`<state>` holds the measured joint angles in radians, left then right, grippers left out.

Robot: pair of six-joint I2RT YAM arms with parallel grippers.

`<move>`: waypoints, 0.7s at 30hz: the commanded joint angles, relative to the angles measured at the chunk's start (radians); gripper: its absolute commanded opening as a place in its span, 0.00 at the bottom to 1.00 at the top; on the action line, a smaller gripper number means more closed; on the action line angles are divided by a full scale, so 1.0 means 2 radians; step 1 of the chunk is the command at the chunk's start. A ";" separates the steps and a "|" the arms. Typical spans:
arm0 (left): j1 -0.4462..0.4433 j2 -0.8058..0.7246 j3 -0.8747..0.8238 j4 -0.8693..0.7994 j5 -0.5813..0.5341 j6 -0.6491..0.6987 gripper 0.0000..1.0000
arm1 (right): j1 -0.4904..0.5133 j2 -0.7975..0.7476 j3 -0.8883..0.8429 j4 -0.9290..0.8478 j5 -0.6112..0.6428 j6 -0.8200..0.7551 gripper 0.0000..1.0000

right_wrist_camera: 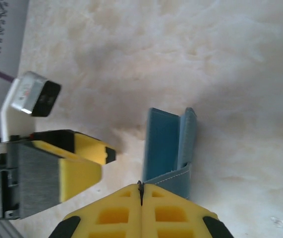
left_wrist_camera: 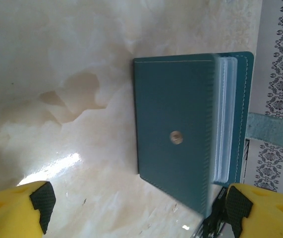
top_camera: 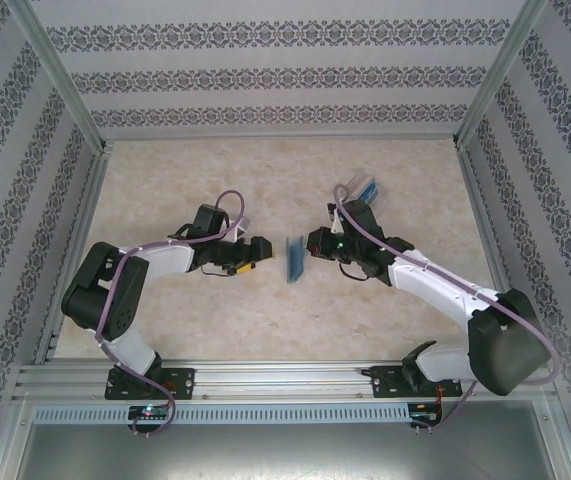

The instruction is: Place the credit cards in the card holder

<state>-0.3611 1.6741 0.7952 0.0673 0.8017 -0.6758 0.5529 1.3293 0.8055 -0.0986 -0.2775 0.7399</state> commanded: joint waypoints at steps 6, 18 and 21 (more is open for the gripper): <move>-0.004 0.028 -0.006 0.026 0.004 0.001 0.75 | 0.000 0.034 -0.011 0.005 -0.005 0.008 0.00; -0.004 0.014 -0.002 0.039 0.019 -0.005 0.83 | 0.004 0.014 0.007 -0.006 -0.015 0.004 0.00; -0.004 0.010 -0.001 0.038 0.027 -0.004 0.85 | 0.007 0.016 0.016 -0.005 -0.018 0.006 0.00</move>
<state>-0.3607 1.7271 0.7959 0.1066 0.8242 -0.6861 0.5545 1.3865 0.7971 -0.1043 -0.2905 0.7525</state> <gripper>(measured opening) 0.843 0.064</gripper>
